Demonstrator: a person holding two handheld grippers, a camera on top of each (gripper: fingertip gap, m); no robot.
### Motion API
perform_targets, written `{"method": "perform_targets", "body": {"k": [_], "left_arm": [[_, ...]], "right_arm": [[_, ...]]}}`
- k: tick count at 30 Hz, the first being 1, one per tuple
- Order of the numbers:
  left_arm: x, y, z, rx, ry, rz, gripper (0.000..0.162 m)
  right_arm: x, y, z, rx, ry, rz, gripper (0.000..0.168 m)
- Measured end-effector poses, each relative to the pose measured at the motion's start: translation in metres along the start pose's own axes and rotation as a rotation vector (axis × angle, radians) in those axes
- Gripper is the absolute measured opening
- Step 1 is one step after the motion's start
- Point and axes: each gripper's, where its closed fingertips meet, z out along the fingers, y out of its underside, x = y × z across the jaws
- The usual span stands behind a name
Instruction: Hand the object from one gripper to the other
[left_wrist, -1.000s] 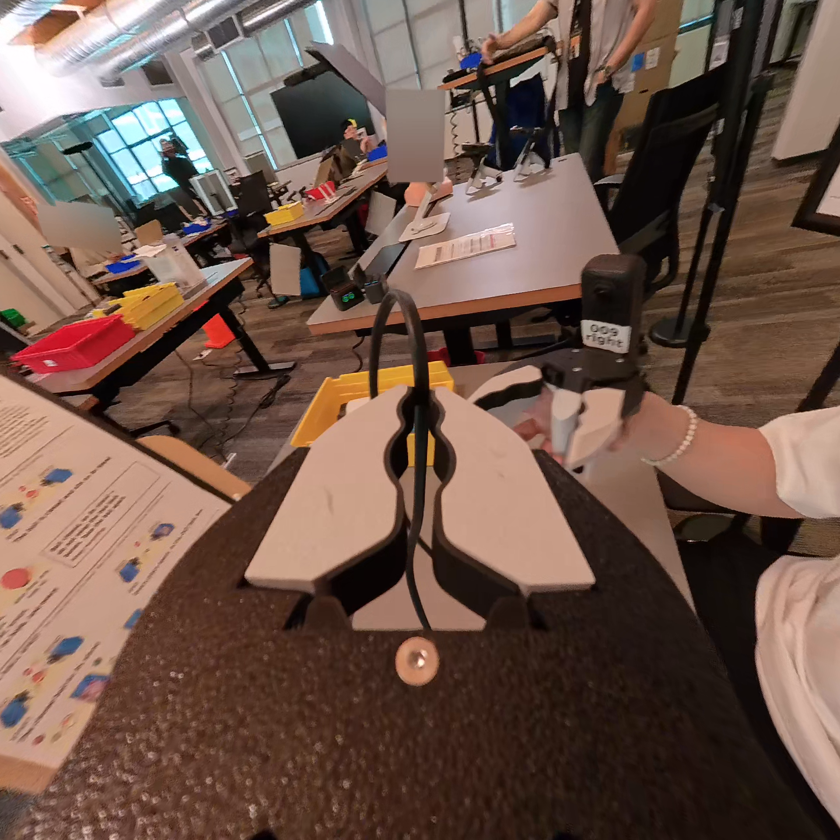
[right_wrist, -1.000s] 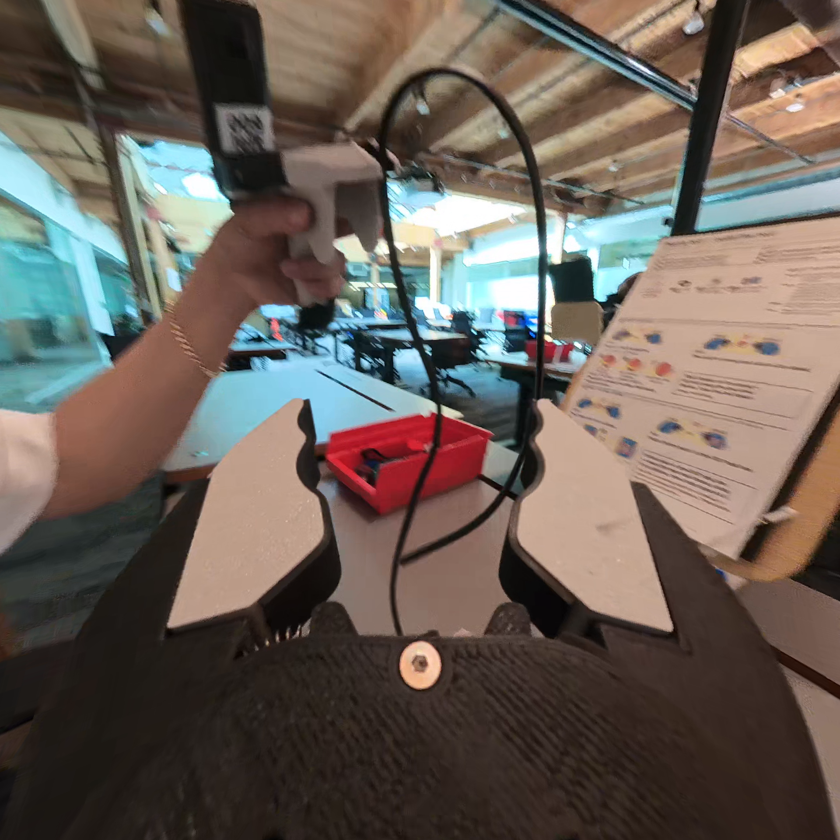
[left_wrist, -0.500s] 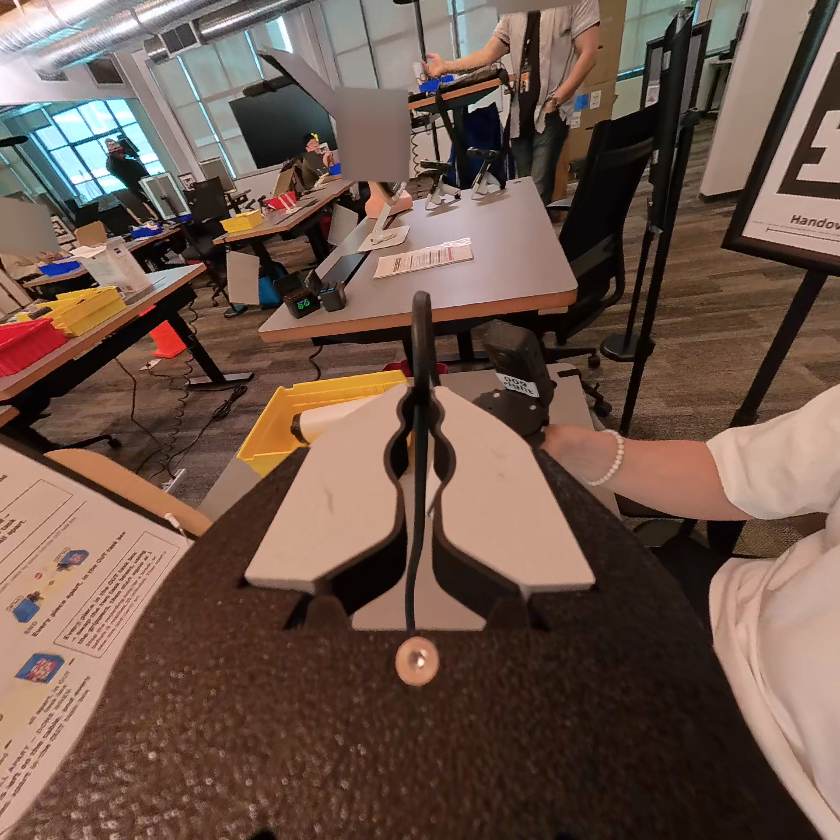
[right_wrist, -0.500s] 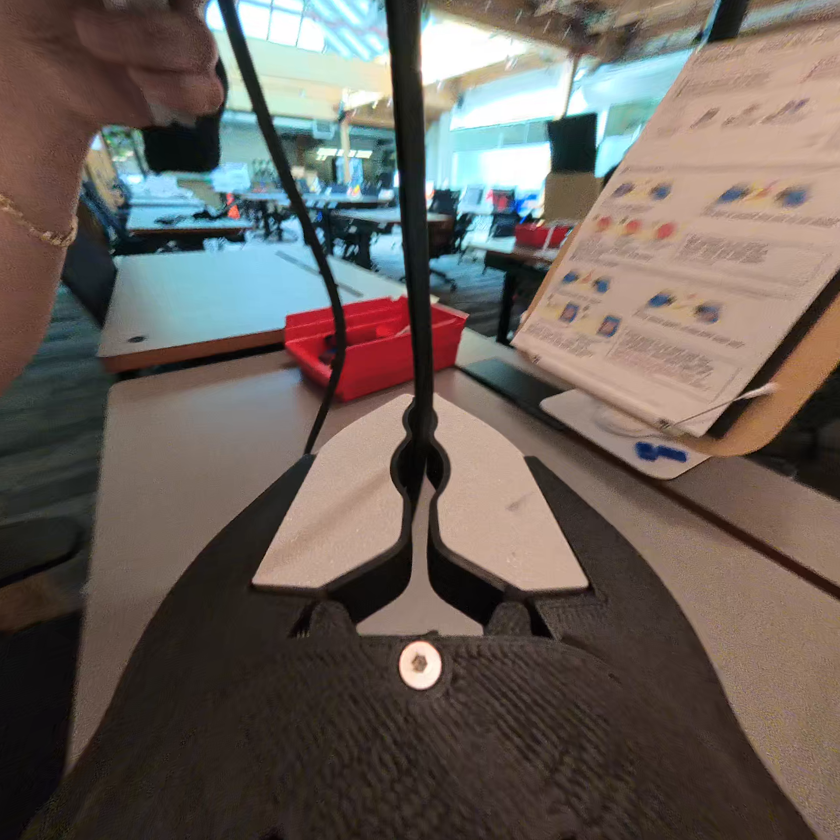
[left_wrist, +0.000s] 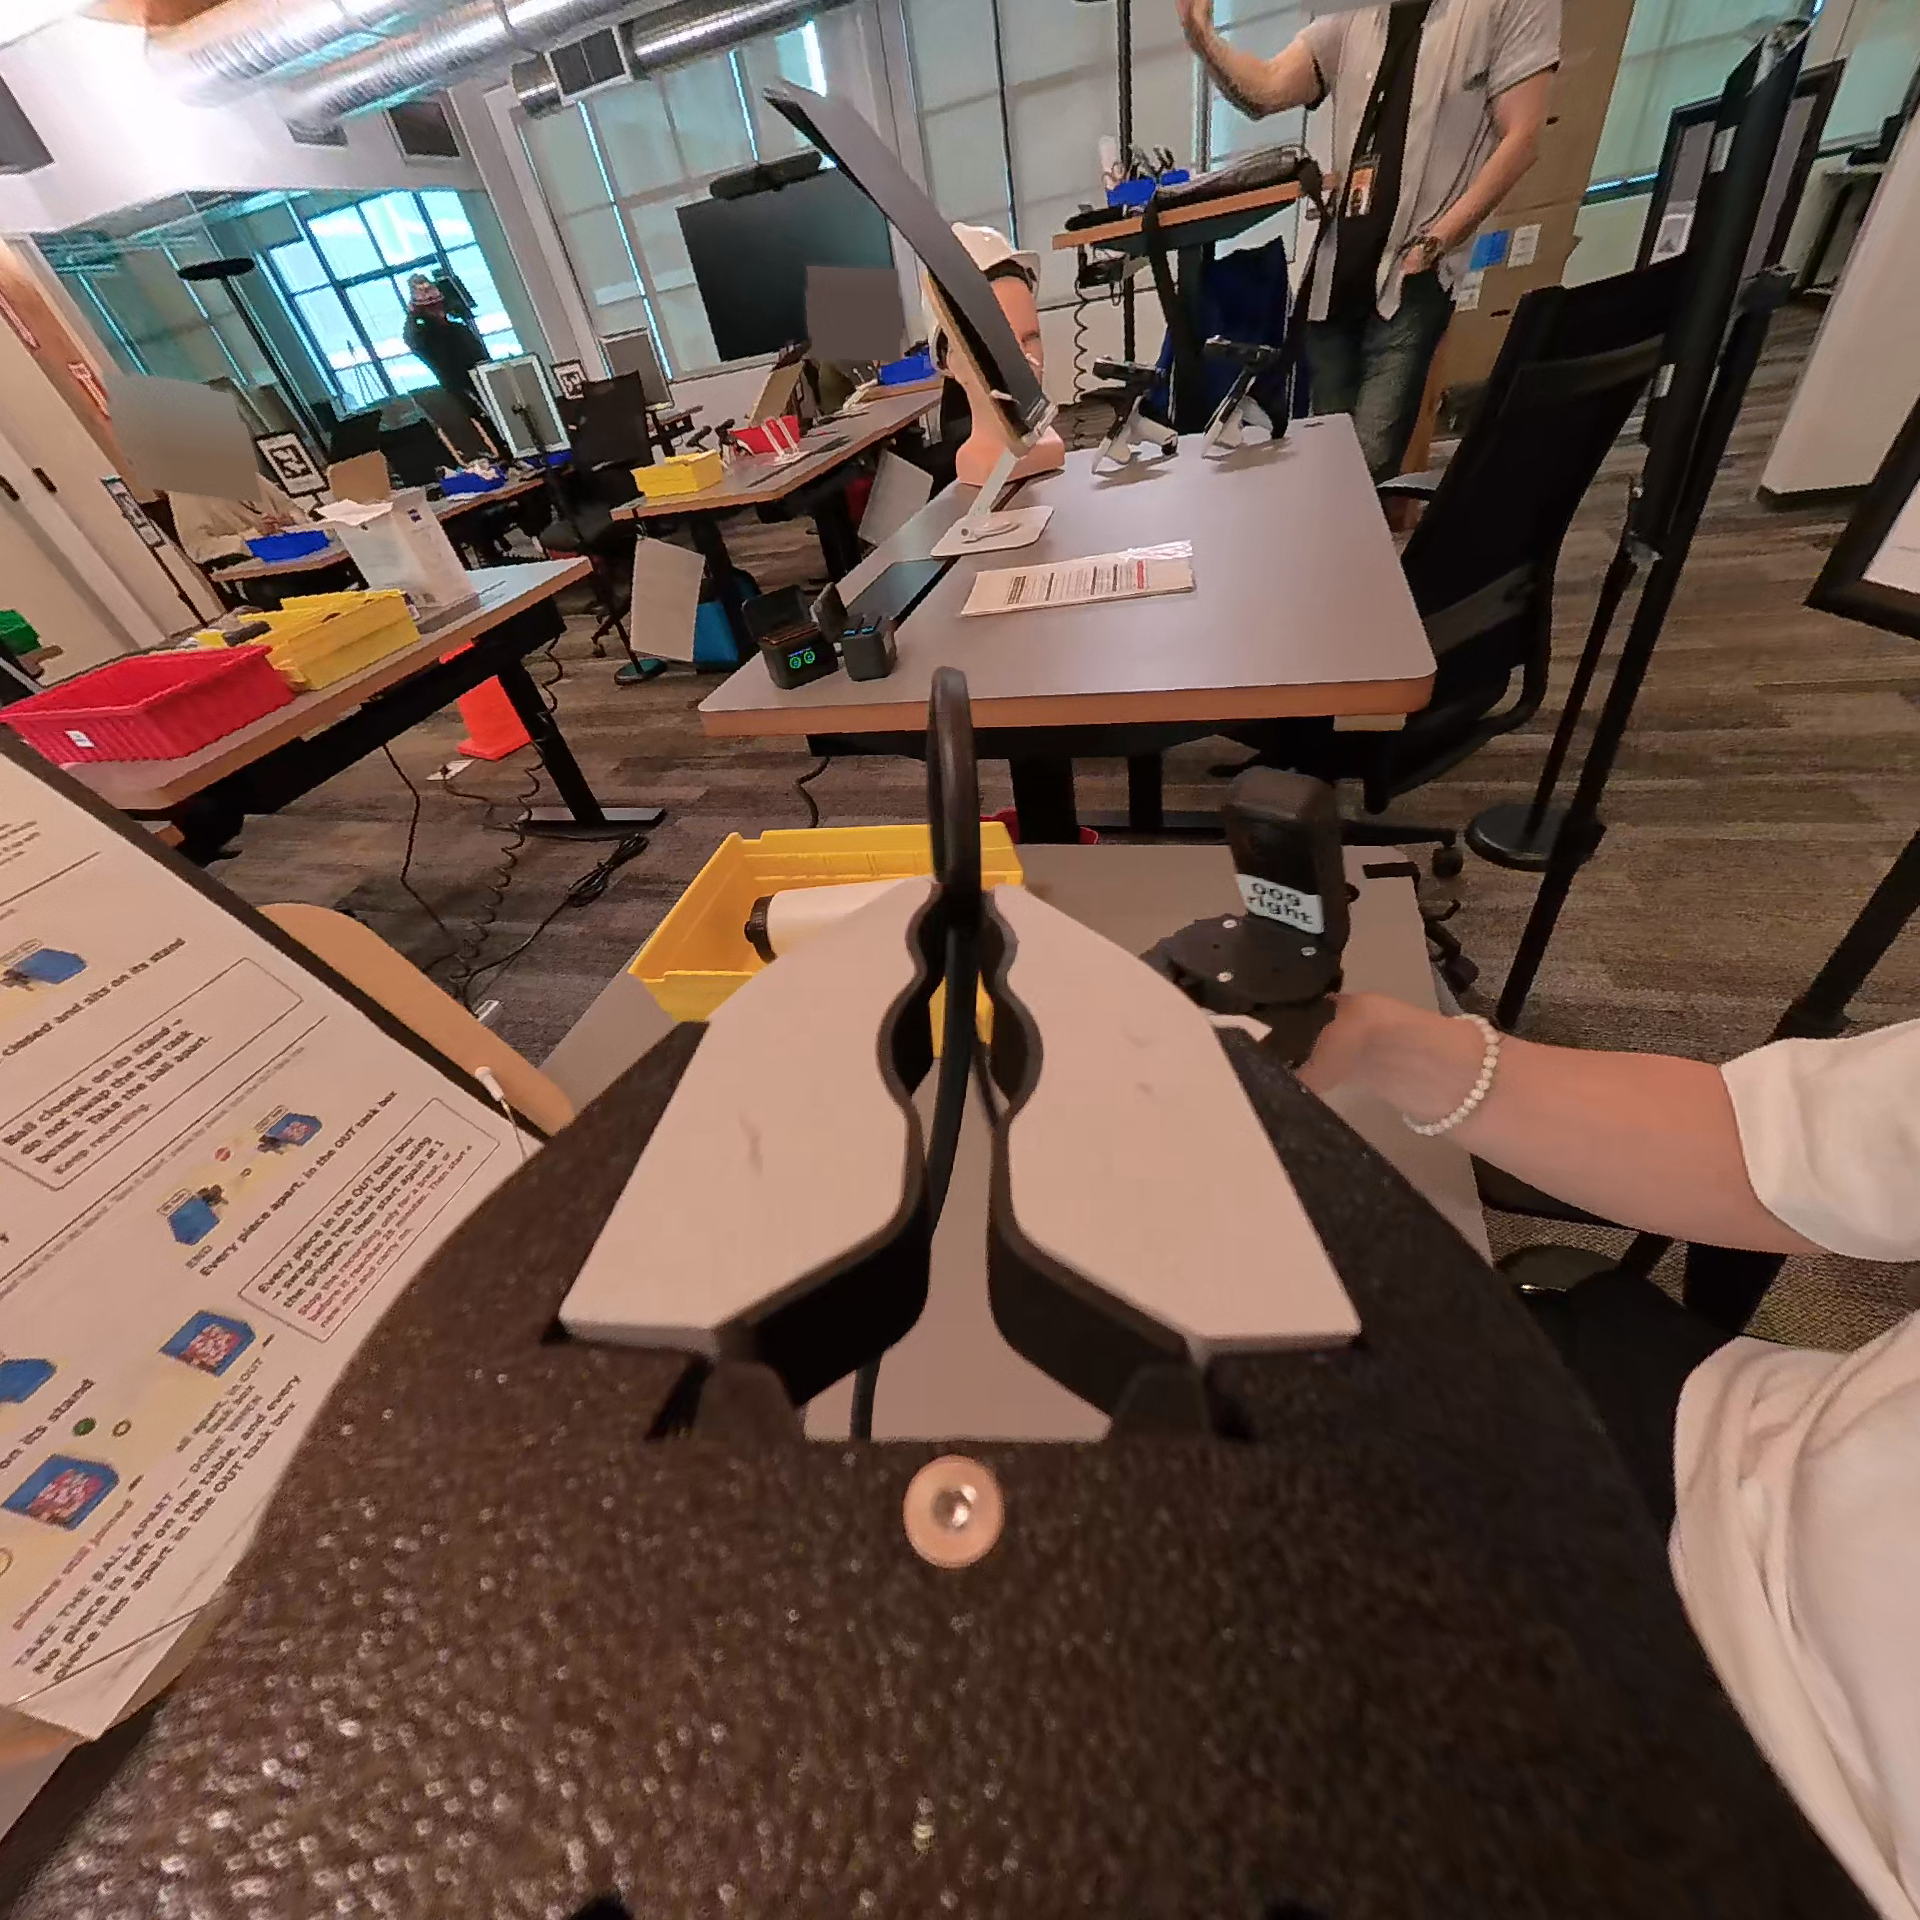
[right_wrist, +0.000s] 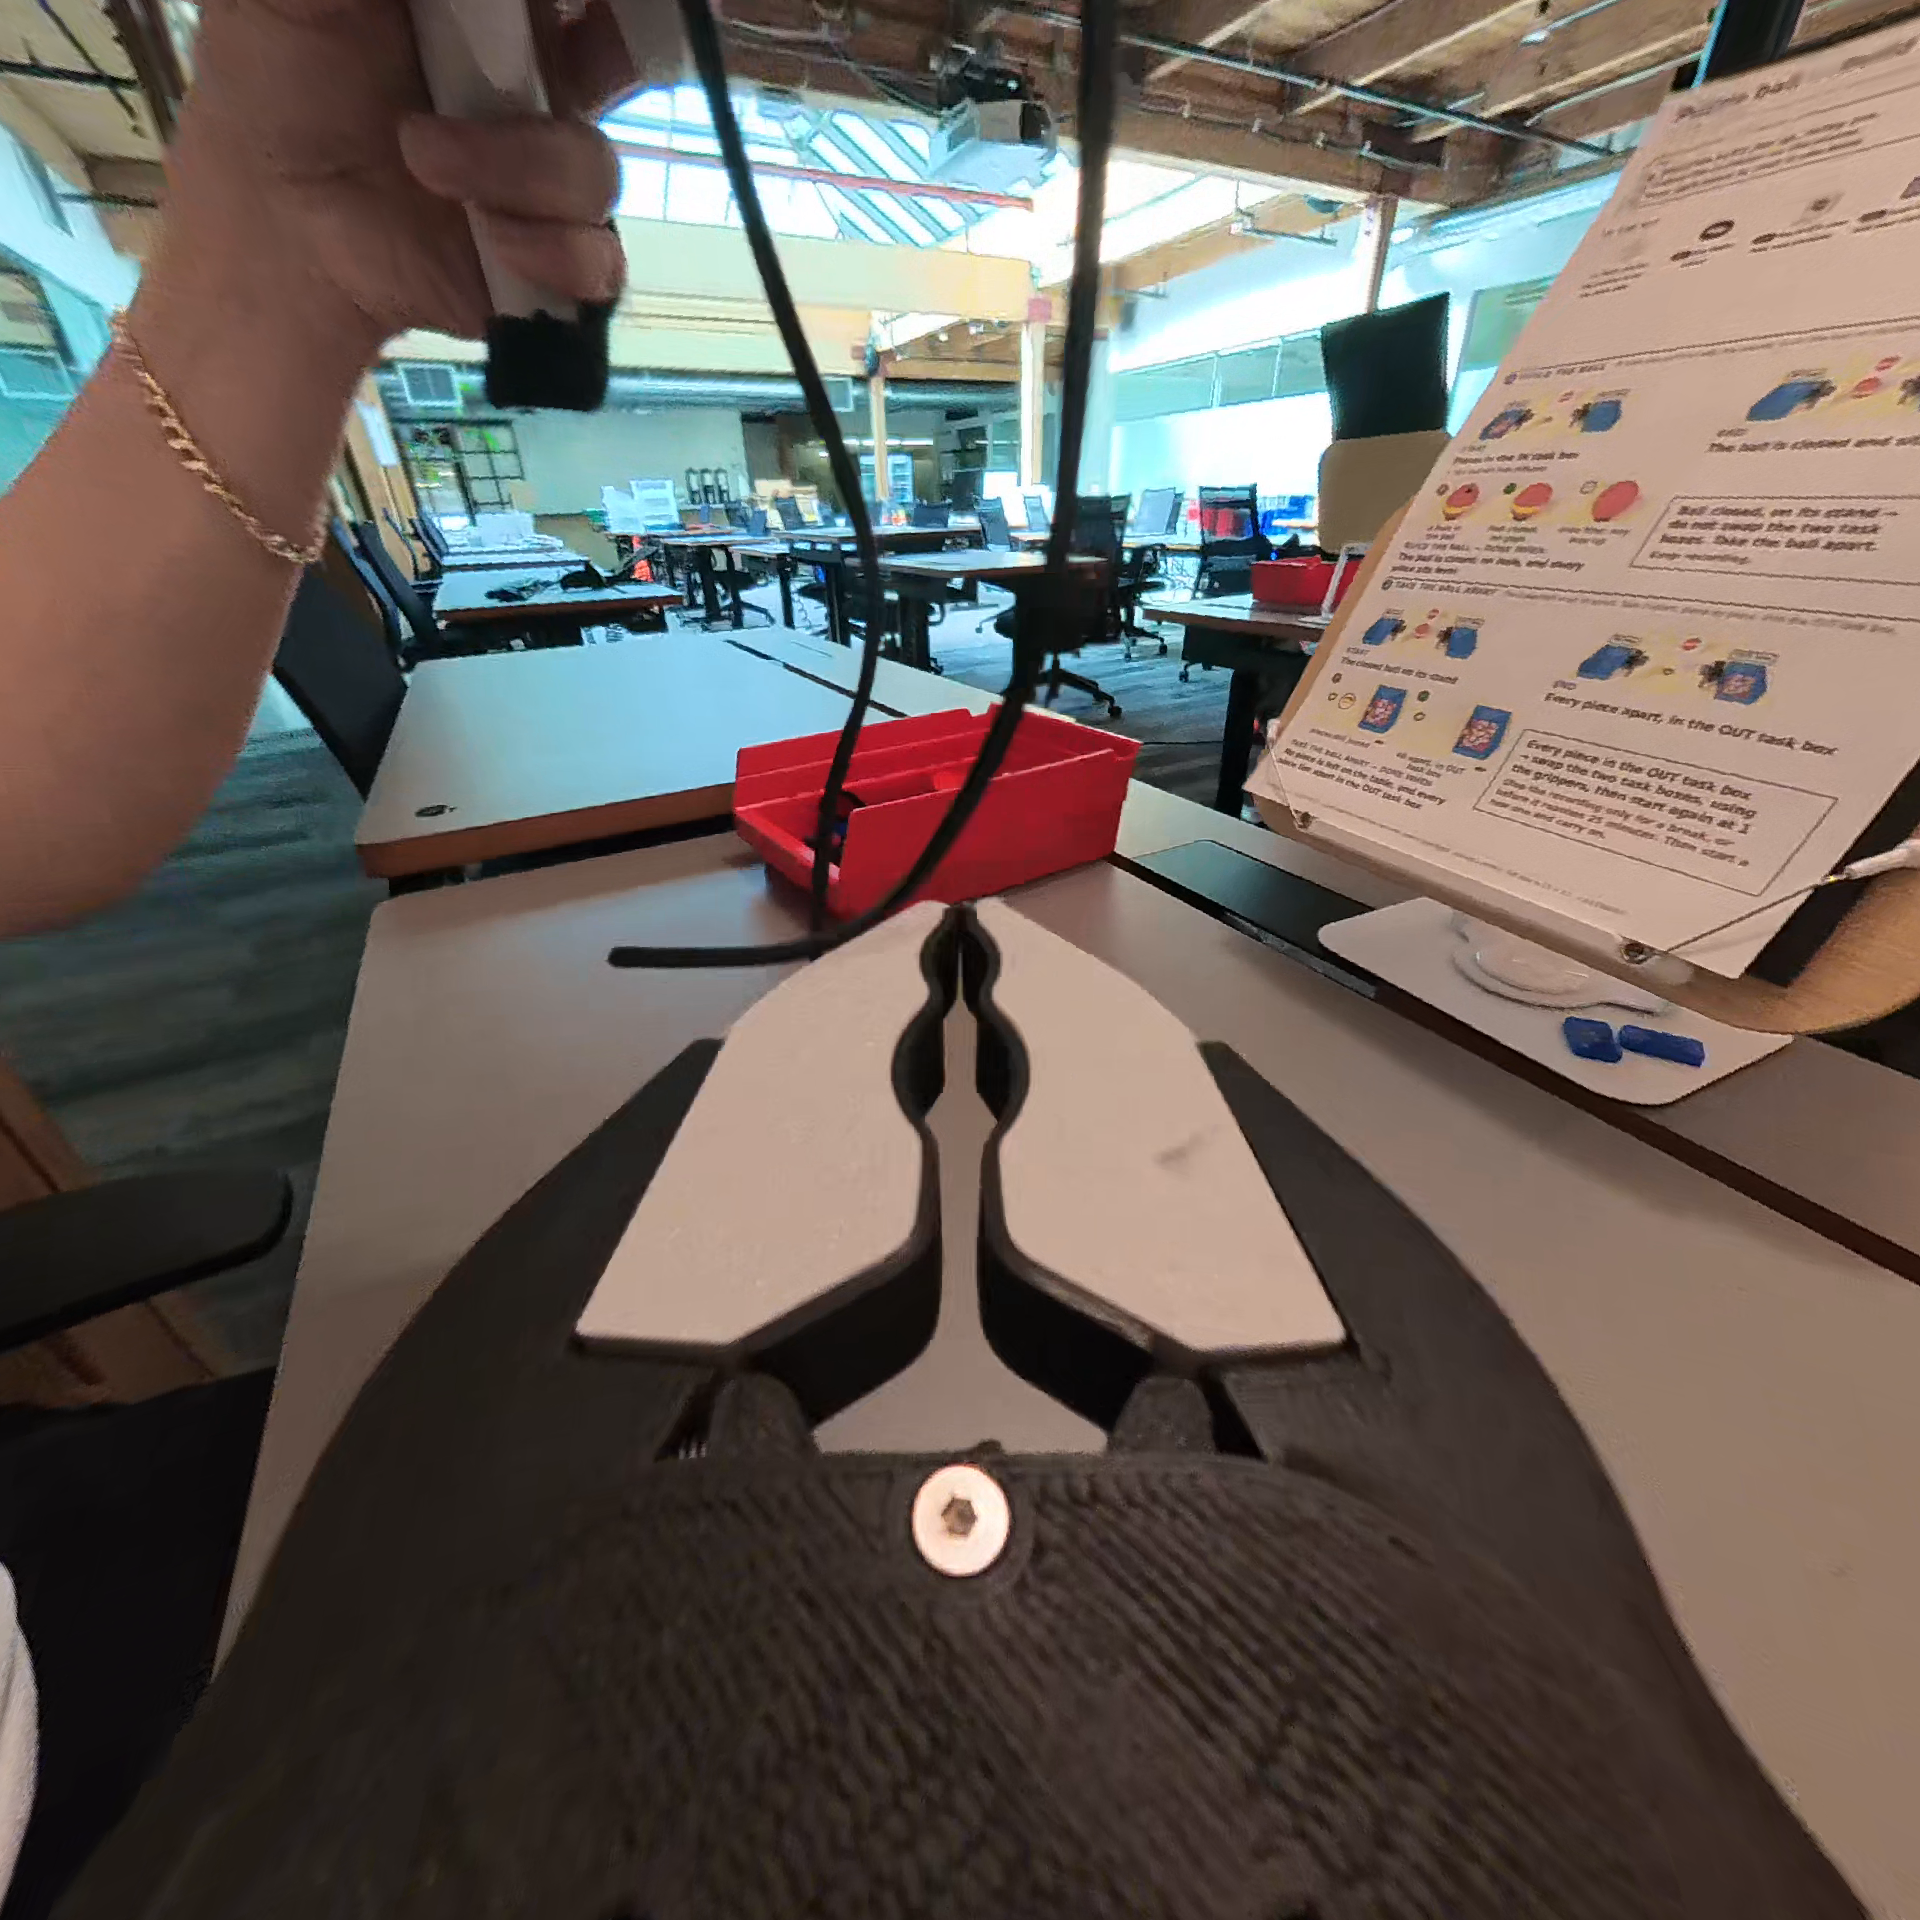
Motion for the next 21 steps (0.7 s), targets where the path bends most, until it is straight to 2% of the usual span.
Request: {"method": "perform_targets", "body": {"k": [1, 2, 3, 4, 7, 12, 14, 16, 21], "left_arm": [[0.001, -0.001, 0.0, 0.003, 0.006, -0.001, 0.005], [0.002, -0.001, 0.001, 0.002, 0.009, 0.002, 0.005], [0.003, -0.001, 0.002, -0.003, 0.01, 0.007, 0.005], [0.004, -0.001, 0.002, -0.007, 0.011, 0.013, 0.005], [0.007, -0.002, 0.004, -0.006, 0.018, 0.016, 0.005], [0.011, -0.002, 0.007, 0.006, 0.035, 0.01, 0.005], [0.012, -0.003, 0.008, 0.007, 0.04, 0.01, 0.005], [0.013, -0.003, 0.009, 0.007, 0.043, 0.012, 0.005], [0.01, -0.002, 0.004, 0.007, 0.022, 0.013, 0.005]], "right_arm": [[0.004, 0.003, 0.002, -0.007, 0.014, 0.01, 0.0], [0.01, 0.005, 0.003, -0.009, 0.045, 0.027, 0.009], [0.016, 0.006, 0.005, -0.008, 0.083, 0.047, 0.041], [0.02, 0.008, 0.007, -0.025, 0.095, 0.061, 0.067], [0.022, 0.011, 0.014, -0.049, 0.096, 0.096, 0.068], [0.022, 0.01, 0.027, -0.015, 0.107, 0.134, 0.06], [0.017, 0.01, 0.03, -0.009, 0.096, 0.113, 0.04], [0.007, 0.006, 0.03, 0.023, 0.057, 0.071, 0.0], [0.002, 0.017, 0.027, -0.035, 0.037, 0.075, 0.0]]}}
